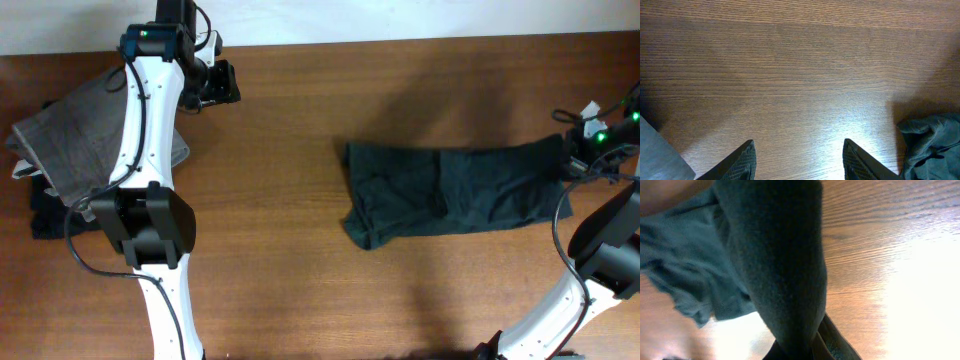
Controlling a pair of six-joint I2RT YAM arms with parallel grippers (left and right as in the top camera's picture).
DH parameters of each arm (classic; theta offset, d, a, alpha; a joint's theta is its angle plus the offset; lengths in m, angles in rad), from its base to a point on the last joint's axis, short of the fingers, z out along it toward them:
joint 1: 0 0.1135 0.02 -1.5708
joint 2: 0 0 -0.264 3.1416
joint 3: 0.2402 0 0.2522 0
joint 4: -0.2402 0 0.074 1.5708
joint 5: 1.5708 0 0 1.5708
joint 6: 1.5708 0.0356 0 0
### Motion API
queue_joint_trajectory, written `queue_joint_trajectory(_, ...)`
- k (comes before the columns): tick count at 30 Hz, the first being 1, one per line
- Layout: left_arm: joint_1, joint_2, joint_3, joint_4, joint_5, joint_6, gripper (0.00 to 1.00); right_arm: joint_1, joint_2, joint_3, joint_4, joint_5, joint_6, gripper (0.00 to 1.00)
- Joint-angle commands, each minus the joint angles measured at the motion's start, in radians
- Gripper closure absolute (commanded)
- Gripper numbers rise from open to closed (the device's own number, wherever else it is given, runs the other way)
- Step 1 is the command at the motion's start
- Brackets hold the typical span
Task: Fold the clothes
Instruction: 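Lift the bundle's right end with the right gripper and fold it leftward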
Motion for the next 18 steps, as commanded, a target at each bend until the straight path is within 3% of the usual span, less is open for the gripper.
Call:
queue_joint_trajectory(1,0.002,-0.012,0.014,0.003,0.0,0.009,0.44,0.047,-0.015,0.08,-0.037,-0.072,-0.007,0.96)
queue_joint_trajectory(7,0.002,-0.012,0.014,0.003,0.0,0.009,0.44,0.169,-0.015,0.169,-0.1,-0.179,-0.007,0.96)
queue_joint_trajectory(18,0.002,-0.012,0.014,0.003,0.0,0.01,0.44,0.459,-0.014,0.172,-0.114,-0.175,0.027,0.96)
